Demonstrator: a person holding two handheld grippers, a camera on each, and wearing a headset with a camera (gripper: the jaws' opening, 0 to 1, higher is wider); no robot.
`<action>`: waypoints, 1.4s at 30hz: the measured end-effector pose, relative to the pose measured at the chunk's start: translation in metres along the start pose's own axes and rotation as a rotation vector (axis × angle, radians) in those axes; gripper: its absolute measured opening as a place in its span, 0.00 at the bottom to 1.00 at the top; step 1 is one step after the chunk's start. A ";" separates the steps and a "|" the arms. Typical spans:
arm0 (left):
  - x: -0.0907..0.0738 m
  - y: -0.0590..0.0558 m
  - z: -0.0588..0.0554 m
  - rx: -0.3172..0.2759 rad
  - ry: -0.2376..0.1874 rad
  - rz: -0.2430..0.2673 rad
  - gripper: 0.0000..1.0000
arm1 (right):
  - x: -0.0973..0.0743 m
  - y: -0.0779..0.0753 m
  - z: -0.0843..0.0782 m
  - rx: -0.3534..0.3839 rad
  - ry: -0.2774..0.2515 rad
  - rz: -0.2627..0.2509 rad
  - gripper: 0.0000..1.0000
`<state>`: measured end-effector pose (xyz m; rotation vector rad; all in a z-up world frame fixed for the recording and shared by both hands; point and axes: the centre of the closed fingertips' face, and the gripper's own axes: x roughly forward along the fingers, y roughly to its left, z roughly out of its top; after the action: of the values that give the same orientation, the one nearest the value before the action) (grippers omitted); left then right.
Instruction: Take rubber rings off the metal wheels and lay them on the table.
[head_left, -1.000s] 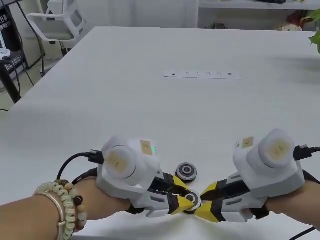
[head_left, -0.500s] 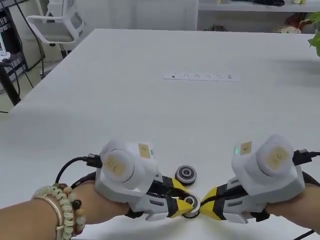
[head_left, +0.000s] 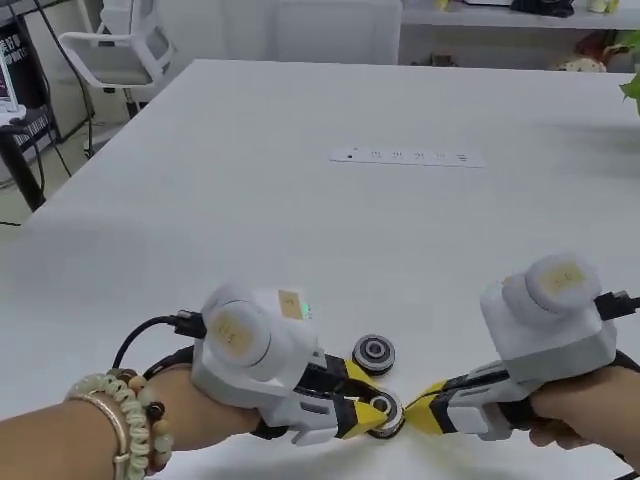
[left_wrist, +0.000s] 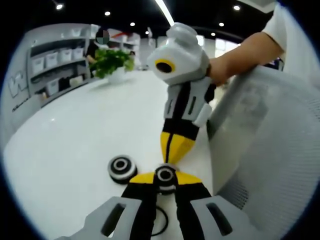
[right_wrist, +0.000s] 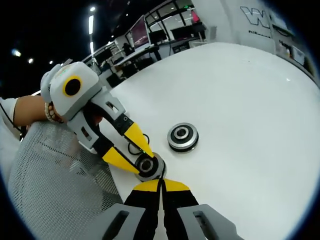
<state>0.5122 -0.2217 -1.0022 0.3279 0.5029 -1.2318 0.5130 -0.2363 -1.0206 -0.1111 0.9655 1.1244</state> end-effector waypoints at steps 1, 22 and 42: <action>0.000 0.000 0.000 0.001 0.000 0.000 0.14 | 0.000 0.000 0.000 0.006 -0.005 0.003 0.00; 0.000 0.001 -0.001 0.018 0.016 0.000 0.14 | -0.003 0.010 0.015 0.054 -0.067 0.035 0.00; -0.001 0.001 -0.001 0.015 0.015 0.000 0.14 | -0.003 0.033 0.032 0.024 -0.127 0.126 0.00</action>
<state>0.5128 -0.2204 -1.0028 0.3500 0.5071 -1.2343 0.5049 -0.2060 -0.9869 0.0409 0.8820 1.2206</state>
